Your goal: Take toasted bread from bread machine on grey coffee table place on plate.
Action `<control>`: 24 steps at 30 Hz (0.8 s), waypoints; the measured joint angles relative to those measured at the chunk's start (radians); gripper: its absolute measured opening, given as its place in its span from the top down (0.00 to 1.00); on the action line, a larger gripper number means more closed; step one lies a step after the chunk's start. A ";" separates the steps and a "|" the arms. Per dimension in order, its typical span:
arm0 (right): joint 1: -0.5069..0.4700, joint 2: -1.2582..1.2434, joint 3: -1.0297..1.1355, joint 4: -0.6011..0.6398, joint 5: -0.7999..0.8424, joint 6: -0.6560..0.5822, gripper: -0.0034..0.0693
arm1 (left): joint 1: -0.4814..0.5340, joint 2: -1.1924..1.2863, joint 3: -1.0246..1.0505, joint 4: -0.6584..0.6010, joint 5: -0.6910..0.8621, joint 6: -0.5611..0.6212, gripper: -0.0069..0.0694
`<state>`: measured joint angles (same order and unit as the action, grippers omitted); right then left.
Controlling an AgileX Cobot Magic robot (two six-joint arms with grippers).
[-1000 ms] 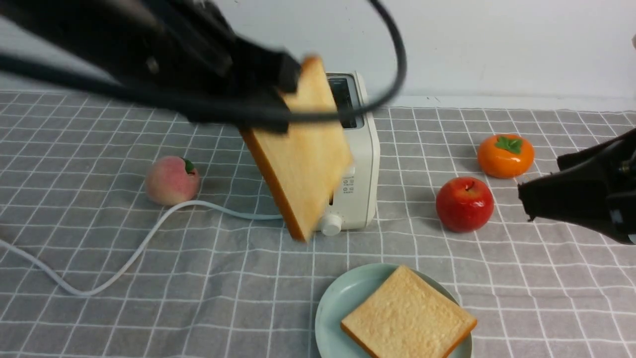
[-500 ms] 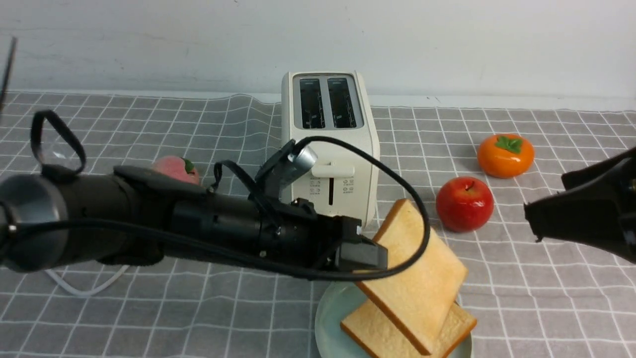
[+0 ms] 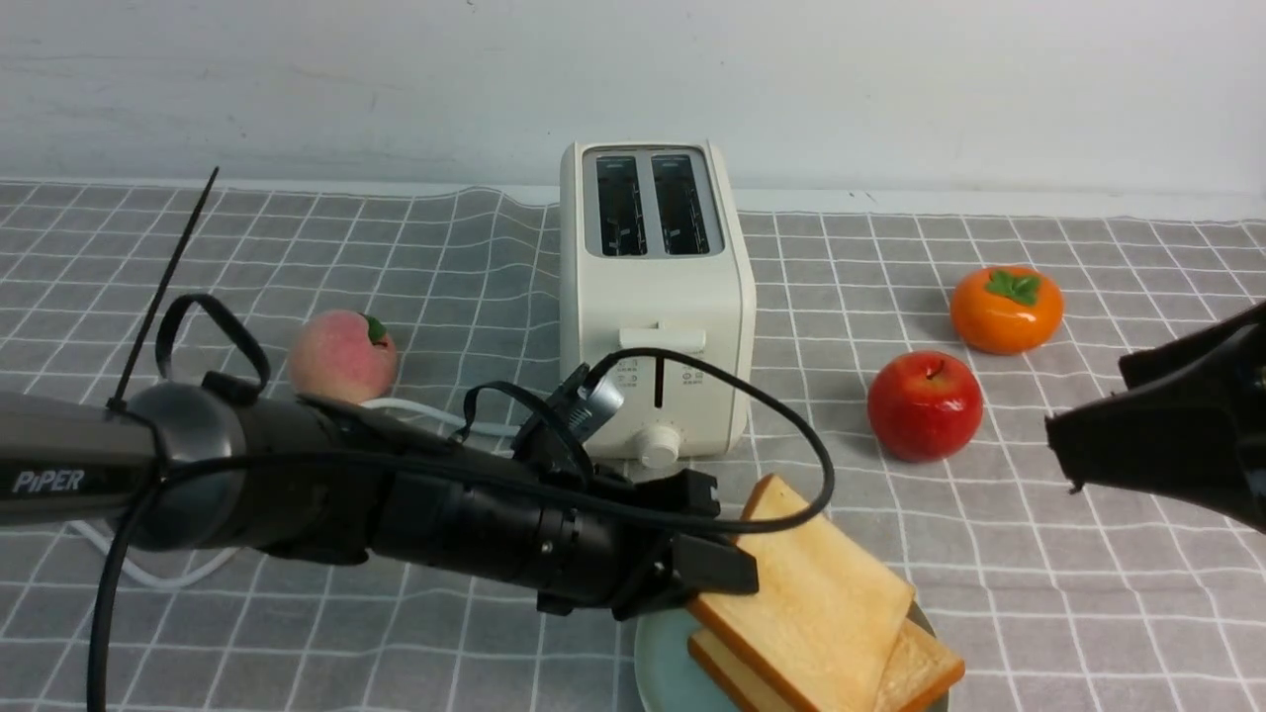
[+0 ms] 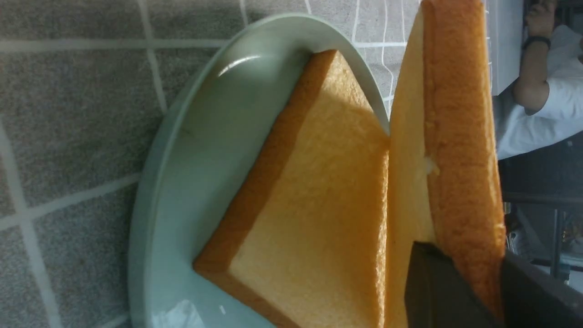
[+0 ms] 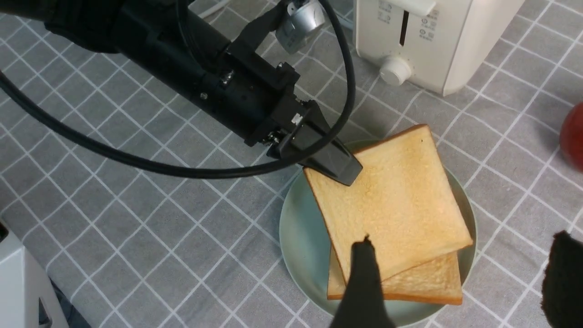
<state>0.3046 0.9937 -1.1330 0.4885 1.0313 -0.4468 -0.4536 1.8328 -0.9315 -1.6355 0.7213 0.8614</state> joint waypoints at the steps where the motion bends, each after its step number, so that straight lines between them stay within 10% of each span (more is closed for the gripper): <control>1: 0.000 0.000 0.000 0.002 0.000 0.000 0.27 | 0.000 0.000 0.000 0.006 -0.001 -0.004 0.73; 11: 0.000 0.000 0.000 0.012 0.003 0.000 0.27 | 0.000 -0.161 0.001 0.201 -0.158 -0.098 0.07; 16: 0.000 0.000 0.000 0.021 0.002 0.000 0.37 | 0.000 -0.347 0.002 0.447 -0.153 -0.211 0.06; 24: 0.000 0.000 0.000 -0.083 0.011 0.189 0.84 | -0.001 -0.553 0.004 0.813 0.062 -0.607 0.27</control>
<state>0.3046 0.9937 -1.1330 0.4050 1.0419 -0.2575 -0.4545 1.2794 -0.9273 -0.8229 0.7834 0.2541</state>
